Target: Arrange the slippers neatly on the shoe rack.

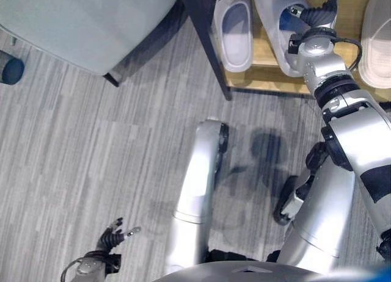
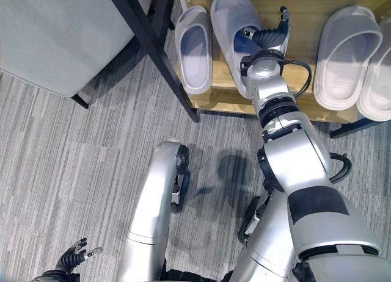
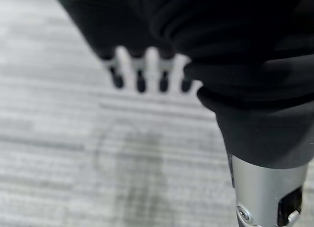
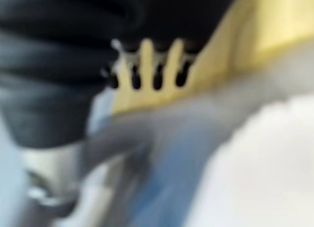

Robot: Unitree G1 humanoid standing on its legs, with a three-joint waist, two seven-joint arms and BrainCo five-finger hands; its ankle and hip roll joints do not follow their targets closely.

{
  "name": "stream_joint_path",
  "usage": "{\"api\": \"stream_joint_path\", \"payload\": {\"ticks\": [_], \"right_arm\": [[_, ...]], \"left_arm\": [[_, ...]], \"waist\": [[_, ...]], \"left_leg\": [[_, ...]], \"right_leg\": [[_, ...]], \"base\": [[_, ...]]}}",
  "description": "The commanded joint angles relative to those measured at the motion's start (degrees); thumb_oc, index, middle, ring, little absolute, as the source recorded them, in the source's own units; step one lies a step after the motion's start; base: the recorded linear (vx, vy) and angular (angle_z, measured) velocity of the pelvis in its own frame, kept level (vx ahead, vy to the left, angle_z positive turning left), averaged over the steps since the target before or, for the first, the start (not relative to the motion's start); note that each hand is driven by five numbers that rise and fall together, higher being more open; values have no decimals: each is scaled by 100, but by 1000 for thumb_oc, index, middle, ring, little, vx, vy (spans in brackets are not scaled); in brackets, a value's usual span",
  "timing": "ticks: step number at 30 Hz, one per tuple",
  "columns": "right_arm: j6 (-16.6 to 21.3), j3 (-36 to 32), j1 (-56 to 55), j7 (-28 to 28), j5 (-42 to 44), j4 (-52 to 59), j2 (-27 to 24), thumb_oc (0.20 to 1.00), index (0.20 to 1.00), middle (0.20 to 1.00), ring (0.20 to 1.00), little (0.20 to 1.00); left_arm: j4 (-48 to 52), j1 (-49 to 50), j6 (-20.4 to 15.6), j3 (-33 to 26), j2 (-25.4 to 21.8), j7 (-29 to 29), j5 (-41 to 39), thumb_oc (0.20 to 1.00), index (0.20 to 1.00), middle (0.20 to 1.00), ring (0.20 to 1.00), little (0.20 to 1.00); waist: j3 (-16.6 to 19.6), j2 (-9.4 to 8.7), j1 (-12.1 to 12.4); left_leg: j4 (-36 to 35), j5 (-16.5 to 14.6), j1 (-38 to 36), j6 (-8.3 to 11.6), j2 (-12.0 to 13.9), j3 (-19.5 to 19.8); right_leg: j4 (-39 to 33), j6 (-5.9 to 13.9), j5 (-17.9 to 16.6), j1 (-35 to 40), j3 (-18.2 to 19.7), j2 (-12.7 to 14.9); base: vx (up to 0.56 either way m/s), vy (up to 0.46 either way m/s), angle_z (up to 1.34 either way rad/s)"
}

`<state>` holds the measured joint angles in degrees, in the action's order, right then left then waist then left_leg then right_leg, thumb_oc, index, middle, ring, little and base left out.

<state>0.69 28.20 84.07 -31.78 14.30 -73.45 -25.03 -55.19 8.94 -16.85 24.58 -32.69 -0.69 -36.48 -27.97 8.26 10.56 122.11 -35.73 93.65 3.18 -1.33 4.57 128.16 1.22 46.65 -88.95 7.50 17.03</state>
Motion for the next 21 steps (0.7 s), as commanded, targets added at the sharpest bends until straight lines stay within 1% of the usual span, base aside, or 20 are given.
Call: {"api": "stream_joint_path", "payload": {"ticks": [1,2,3,5,6,8,10,11,15,19,20,21], "right_arm": [[-404,747,588,-177,-1434,539,-382,1000,1000,1000,1000,1000],[-527,864,597,-186,-1734,529,-463,1000,1000,1000,1000,1000],[-535,864,598,-183,-1746,533,-464,1000,1000,1000,1000,1000],[-737,911,579,-223,-2122,630,-621,1000,1000,1000,1000,1000],[-960,989,579,-234,-2556,721,-812,1000,1000,1000,1000,1000],[-1162,1047,544,-185,-2995,898,-985,1000,1000,1000,1000,1000],[-1326,1103,497,-151,-3373,1058,-1184,1000,1000,1000,1000,1000],[-1358,1054,474,-149,-3429,1130,-1247,1000,1000,1000,1000,1000],[-1351,871,464,-130,-3414,1500,-1375,1000,1000,1000,1000,1000],[-971,712,262,-41,-3096,2259,-1610,1000,1000,1000,1000,1000],[-976,696,240,-33,-3099,2289,-1621,1000,1000,1000,1000,1000],[-868,693,156,49,-3046,2455,-1722,1000,1000,1000,1000,1000]], "left_arm": [[476,402,-12,104,-534,-141,80,1000,1000,1000,1000,1000],[501,427,-1,83,-540,-133,102,1000,1000,1000,1000,1000],[505,427,2,85,-537,-134,104,1000,1000,1000,1000,1000],[572,482,21,44,-561,-118,120,1000,1000,1000,1000,1000],[639,523,40,15,-578,-82,106,1000,1000,1000,1000,1000],[724,572,53,7,-611,-28,129,1000,1000,1000,1000,1000],[883,658,75,8,-668,96,149,1000,1000,1000,1000,1000],[963,680,80,24,-706,136,150,1000,1000,1000,1000,1000],[1121,752,115,35,-808,236,183,1000,1000,1000,1000,1000],[1091,833,156,-80,-797,335,179,1000,1000,1000,1000,1000],[1090,837,155,-82,-799,337,182,1000,1000,1000,1000,1000],[1061,866,173,-121,-795,375,212,1000,1000,1000,1000,1000]], "waist": [[-183,254,297],[-183,252,296],[-183,256,295],[-183,262,286],[-183,265,281],[-183,265,277],[-183,263,270],[-183,267,269],[-183,275,283],[-183,187,235],[-183,183,235],[-183,157,223]], "left_leg": [[-137,-835,-369,82,248,227],[-141,-841,-369,83,248,215],[-141,-841,-369,82,248,214],[-148,-846,-369,83,248,203],[-127,-857,-369,83,242,194],[-118,-865,-369,81,231,192],[-111,-872,-369,83,234,189],[-100,-880,-369,82,232,191],[-77,-906,-369,82,219,212],[-58,-883,-369,95,209,183],[-57,-882,-369,95,209,180],[-45,-884,-369,100,207,180]], "right_leg": [[-435,-236,-686,-101,514,-109],[-441,-236,-684,-101,520,-111],[-441,-235,-684,-101,521,-111],[-443,-235,-677,-101,527,-101],[-425,-239,-668,-101,528,-104],[-421,-240,-669,-101,535,-106],[-431,-238,-673,-101,534,-94],[-429,-238,-671,-101,532,-93],[-439,-245,-674,-101,518,-101],[-393,-236,-695,-101,581,-121],[-390,-235,-693,-101,585,-121],[-381,-234,-697,-101,602,-129]], "base": [[0,0,0],[0,0,0],[0,0,0],[0,0,0],[0,0,0],[0,0,0],[0,0,0],[0,0,0],[0,0,0],[0,0,0],[0,0,0],[0,0,0]]}}
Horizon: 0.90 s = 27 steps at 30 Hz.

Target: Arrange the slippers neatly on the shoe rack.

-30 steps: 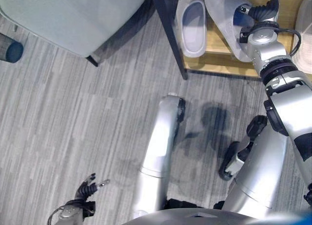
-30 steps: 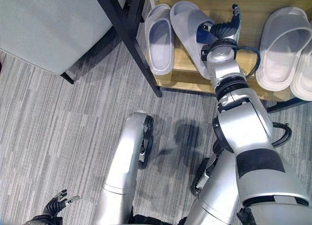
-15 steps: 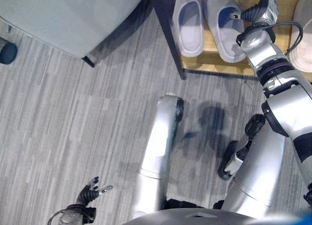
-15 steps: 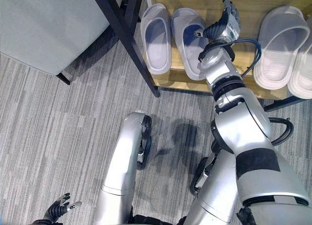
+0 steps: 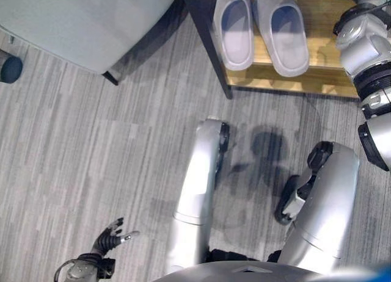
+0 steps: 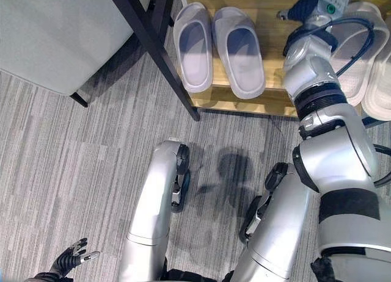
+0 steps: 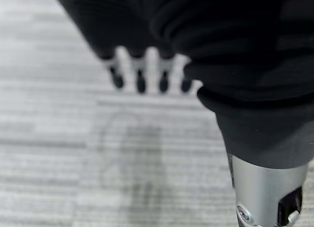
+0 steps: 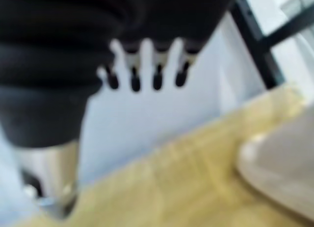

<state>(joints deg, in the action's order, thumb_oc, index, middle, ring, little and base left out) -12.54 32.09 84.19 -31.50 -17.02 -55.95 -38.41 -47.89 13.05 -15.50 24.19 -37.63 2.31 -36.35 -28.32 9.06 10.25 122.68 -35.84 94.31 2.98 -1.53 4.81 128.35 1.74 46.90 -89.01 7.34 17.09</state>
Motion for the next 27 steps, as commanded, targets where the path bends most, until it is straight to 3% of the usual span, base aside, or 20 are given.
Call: {"api": "stream_joint_path", "payload": {"ticks": [1,5,17,27], "right_arm": [[532,278,73,82,178,877,-465,1000,1000,1000,1000,1000],[888,-51,-354,518,693,1318,-657,1000,1000,1000,1000,1000],[1531,-471,-1898,1471,992,2993,-1255,1000,1000,1000,1000,1000],[1753,-1196,-3599,2237,715,4687,-1842,1000,1000,1000,1000,1000]], "left_arm": [[330,505,53,-126,-303,116,212,1000,1000,1000,1000,1000],[329,664,145,-191,-287,310,219,1000,1000,1000,1000,1000],[333,910,207,-460,-169,538,486,1000,1000,1000,1000,1000],[489,1077,156,-717,-83,656,787,1000,1000,1000,1000,1000]], "waist": [[-147,47,237],[-147,-38,155],[-147,-186,-56],[-147,-361,-240]], "left_leg": [[-96,-872,-436,120,231,156],[-56,-881,-436,139,236,157],[-133,-871,-436,202,235,171],[-146,-857,-436,260,239,178]], "right_leg": [[-395,-289,-729,-95,632,-140],[-389,-293,-733,-95,654,-148],[-436,-288,-699,-95,699,-200],[-442,-272,-669,-95,718,-194]], "base": [[0,0,0],[0,0,0],[0,0,0],[0,-3,0]]}}
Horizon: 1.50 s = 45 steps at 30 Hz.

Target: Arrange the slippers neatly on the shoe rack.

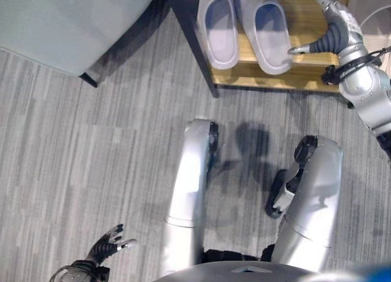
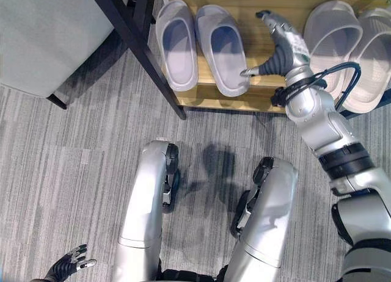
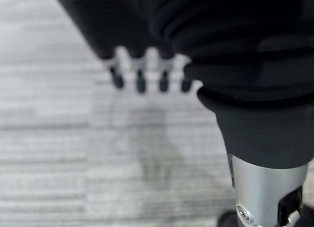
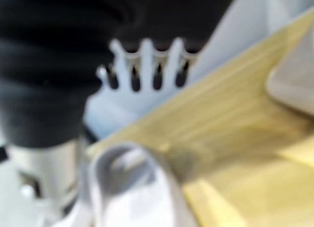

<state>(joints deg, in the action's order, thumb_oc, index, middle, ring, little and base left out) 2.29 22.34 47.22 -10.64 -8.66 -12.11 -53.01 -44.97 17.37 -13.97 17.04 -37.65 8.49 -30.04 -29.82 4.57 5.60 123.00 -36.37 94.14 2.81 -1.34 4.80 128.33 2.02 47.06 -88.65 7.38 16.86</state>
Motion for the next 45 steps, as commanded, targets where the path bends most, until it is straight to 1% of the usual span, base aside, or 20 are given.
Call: {"api": "stream_joint_path", "payload": {"ticks": [1,9,19,29,37,45], "right_arm": [[286,-309,-56,204,-125,415,-386,1000,1000,1000,1000,1000],[304,-824,-972,460,-251,903,-304,1000,1000,1000,1000,1000],[261,-918,-1448,751,-355,1050,-57,1000,1000,1000,1000,1000],[262,-707,-1434,858,-579,1000,201,1000,1000,1000,1000,1000],[243,-441,-1241,799,-803,906,485,1000,1000,1000,1000,1000],[235,-226,-1011,765,-918,766,639,1000,1000,1000,1000,1000]], "left_arm": [[196,647,2,-31,-68,37,166,1000,1000,1000,1000,1000],[59,606,-41,-127,80,-11,276,1000,1000,1000,1000,1000],[129,580,-44,-142,60,4,316,1000,1000,1000,1000,1000],[-6,464,-69,-92,143,-71,447,1000,1000,1000,1000,1000],[-158,354,-95,-41,217,-176,542,1000,1000,1000,1000,1000],[-232,319,-104,-11,247,-219,564,1000,1000,1000,1000,1000]], "waist": [[2,71,217],[2,18,149],[2,53,142],[2,93,201],[2,91,247],[2,109,288]], "left_leg": [[-176,-807,-419,280,218,190],[-164,-798,-419,305,223,197],[-156,-756,-419,318,198,247],[-173,-749,-419,324,203,242],[-160,-768,-419,318,184,216],[-169,-769,-419,317,168,192]], "right_leg": [[-438,-300,-683,-130,714,-179],[-448,-291,-704,-130,721,-222],[-478,-293,-707,-130,689,-232],[-509,-272,-728,-130,681,-250],[-513,-261,-773,-130,693,-274],[-502,-261,-786,-130,728,-276]], "base": [[0,0,0],[-1,-5,-2],[0,0,0],[0,0,0],[0,0,0],[0,0,0]]}}
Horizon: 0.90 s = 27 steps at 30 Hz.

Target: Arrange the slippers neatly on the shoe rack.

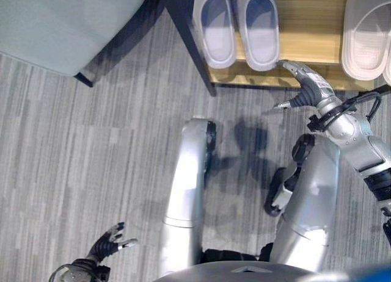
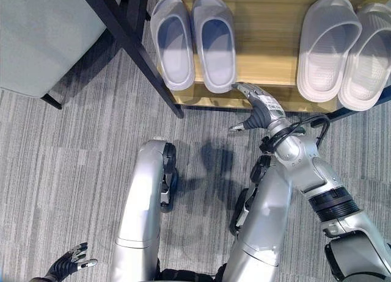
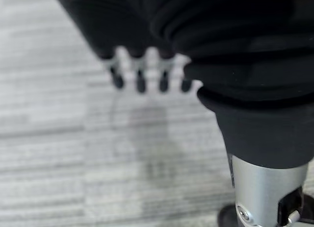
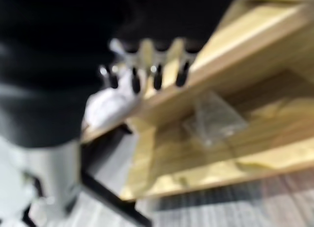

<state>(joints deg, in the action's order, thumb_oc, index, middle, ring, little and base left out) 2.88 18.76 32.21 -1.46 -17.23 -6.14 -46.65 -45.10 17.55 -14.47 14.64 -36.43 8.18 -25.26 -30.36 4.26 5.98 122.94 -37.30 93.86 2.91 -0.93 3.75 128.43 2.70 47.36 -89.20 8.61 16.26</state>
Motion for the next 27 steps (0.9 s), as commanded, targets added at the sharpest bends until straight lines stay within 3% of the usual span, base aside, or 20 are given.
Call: {"api": "stream_joint_path", "payload": {"ticks": [1,15,23,25,27], "right_arm": [[174,189,569,-168,-84,145,41,1000,1000,1000,1000,1000],[209,519,752,-181,-290,-61,277,1000,1000,1000,1000,1000],[523,410,485,-126,-188,788,-361,1000,1000,1000,1000,1000],[541,370,441,-54,-32,986,-556,1000,1000,1000,1000,1000],[587,274,354,12,-13,1152,-847,1000,1000,1000,1000,1000]], "left_arm": [[-248,284,-60,239,136,-202,91,1000,1000,1000,1000,1000],[-446,102,-76,346,282,-305,155,1000,1000,1000,1000,1000],[-384,126,-109,201,317,-300,181,1000,1000,1000,1000,1000],[-241,43,-108,131,319,-278,106,1000,1000,1000,1000,1000],[59,-115,-115,-4,384,-220,-32,1000,1000,1000,1000,1000]], "waist": [[56,144,265],[56,182,282],[56,90,132],[56,22,59],[56,-101,-28]], "left_leg": [[-165,-677,-391,311,125,289],[-105,-676,-391,329,122,267],[-166,-562,-391,362,112,244],[-413,-431,-391,369,99,126],[-1095,-116,-391,422,67,-48]], "right_leg": [[-522,-326,-830,-75,607,-218],[-459,-320,-852,-75,664,-246],[-399,-314,-880,-75,728,-322],[-494,-341,-927,-75,761,-353],[-886,-395,-938,-75,749,-347]], "base": [[0,0,0],[0,0,0],[-2,-13,0],[-14,-55,2],[-76,-92,12]]}}
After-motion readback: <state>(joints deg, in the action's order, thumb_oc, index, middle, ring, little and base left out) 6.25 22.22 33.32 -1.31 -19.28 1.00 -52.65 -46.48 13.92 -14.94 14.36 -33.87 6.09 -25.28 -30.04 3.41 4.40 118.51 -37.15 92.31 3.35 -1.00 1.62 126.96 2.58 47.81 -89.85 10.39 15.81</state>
